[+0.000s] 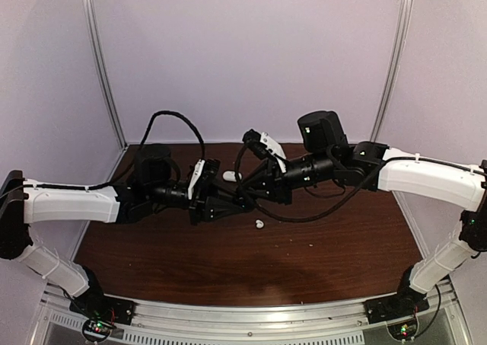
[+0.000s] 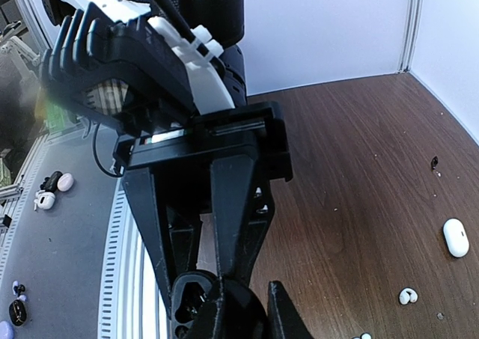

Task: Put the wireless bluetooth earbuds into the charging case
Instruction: Pass from the right arm to the left

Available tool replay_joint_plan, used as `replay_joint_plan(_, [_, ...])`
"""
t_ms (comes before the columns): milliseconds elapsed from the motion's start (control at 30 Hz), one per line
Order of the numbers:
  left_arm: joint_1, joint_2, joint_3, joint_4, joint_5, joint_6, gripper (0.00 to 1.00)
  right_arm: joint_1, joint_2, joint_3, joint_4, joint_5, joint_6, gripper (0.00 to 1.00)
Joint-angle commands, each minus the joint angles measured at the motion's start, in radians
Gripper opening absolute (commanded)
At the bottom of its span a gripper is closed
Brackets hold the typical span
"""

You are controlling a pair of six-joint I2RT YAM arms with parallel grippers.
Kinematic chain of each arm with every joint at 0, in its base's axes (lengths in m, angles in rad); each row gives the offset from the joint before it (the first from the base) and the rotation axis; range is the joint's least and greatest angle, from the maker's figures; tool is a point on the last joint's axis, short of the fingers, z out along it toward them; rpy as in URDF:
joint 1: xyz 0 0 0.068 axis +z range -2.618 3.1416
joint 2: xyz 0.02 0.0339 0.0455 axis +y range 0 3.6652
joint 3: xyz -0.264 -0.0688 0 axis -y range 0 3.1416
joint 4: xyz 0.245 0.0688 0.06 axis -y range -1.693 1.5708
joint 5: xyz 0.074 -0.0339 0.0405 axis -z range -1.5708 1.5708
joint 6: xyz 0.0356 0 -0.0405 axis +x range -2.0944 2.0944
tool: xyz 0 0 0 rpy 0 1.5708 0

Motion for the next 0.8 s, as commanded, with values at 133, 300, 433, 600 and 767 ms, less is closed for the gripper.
replay_joint_plan(133, [0.003, -0.030, 0.006, 0.037, 0.017, 0.002, 0.27, -0.001, -0.023, -0.010, -0.015, 0.026, -0.021, 0.00])
replay_joint_plan(300, [0.003, -0.035, 0.006, 0.030, 0.018, 0.001, 0.30, 0.001, -0.024, -0.012, -0.016, 0.023, -0.024, 0.00])
replay_joint_plan(433, [0.003, -0.036, 0.008, 0.030, 0.019, 0.000, 0.31, 0.002, -0.023, -0.012, -0.016, 0.024, -0.024, 0.00])
replay_joint_plan(600, [0.005, -0.042, 0.006, 0.025, 0.018, -0.002, 0.33, 0.003, -0.023, -0.012, -0.019, 0.028, -0.027, 0.00])
replay_joint_plan(767, [0.009, -0.045, 0.004, 0.024, 0.017, -0.010, 0.25, 0.007, -0.022, -0.011, -0.024, 0.035, -0.033, 0.00])
